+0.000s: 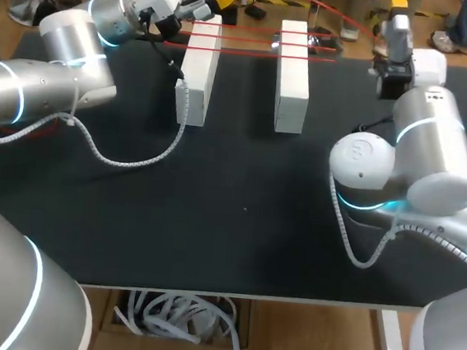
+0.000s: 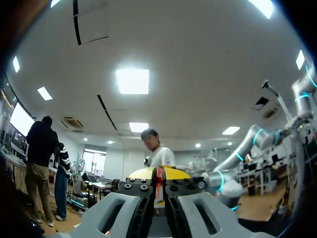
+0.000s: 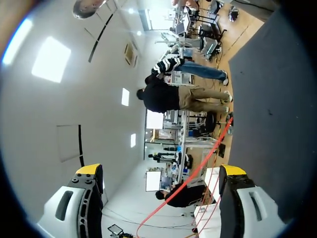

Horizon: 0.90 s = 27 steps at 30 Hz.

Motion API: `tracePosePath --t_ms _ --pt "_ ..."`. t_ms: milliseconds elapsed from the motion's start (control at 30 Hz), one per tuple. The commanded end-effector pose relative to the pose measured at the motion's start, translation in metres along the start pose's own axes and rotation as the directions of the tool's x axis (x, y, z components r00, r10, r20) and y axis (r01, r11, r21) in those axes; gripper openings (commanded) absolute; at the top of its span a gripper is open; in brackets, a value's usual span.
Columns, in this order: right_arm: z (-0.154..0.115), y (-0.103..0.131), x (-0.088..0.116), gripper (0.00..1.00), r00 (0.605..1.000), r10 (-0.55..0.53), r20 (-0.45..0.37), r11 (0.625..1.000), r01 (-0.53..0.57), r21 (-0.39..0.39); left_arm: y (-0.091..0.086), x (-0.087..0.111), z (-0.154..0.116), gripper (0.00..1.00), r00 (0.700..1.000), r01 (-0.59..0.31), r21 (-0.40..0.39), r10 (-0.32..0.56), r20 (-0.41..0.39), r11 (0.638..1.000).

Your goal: Grab the tape and strap the tape.

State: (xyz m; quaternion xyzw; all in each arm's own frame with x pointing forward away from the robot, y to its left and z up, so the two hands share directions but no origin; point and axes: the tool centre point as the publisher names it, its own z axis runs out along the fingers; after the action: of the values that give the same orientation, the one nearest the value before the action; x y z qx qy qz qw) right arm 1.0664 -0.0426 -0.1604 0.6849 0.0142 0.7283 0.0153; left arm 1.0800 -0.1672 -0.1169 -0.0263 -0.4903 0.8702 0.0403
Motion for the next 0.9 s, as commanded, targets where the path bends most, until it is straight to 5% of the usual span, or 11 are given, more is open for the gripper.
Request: tracePosePath --t_ms 33,567,667,733,900 --pt "0.004 0.003 0.003 1.00 1.000 0.000 -0.004 1.000 0.000 -0.002 0.001 -0.001 -0.001 0.00 1.000 0.001 0.002 -0.001 -0.003 1.000" --pt "0.005 0.013 0.002 1.00 0.999 -0.042 0.009 0.999 0.042 -0.013 0.001 -0.001 -0.001 0.00 1.000 0.001 0.002 -0.001 -0.003 1.000" --pt "0.004 0.015 0.001 0.77 0.999 -0.051 0.017 0.999 0.052 -0.016 0.001 -0.001 -0.001 0.00 1.000 0.001 0.002 -0.001 -0.003 1.000" --pt "0.003 0.015 0.001 0.50 0.998 -0.060 0.018 0.998 0.060 -0.014 0.001 -0.001 -0.001 0.00 1.000 0.001 0.002 -0.001 -0.003 1.000" --pt "0.003 0.017 0.001 0.37 0.997 -0.072 0.019 0.997 0.073 -0.010 0.001 -0.001 -0.001 0.00 1.000 0.001 0.002 -0.001 -0.003 1.000"
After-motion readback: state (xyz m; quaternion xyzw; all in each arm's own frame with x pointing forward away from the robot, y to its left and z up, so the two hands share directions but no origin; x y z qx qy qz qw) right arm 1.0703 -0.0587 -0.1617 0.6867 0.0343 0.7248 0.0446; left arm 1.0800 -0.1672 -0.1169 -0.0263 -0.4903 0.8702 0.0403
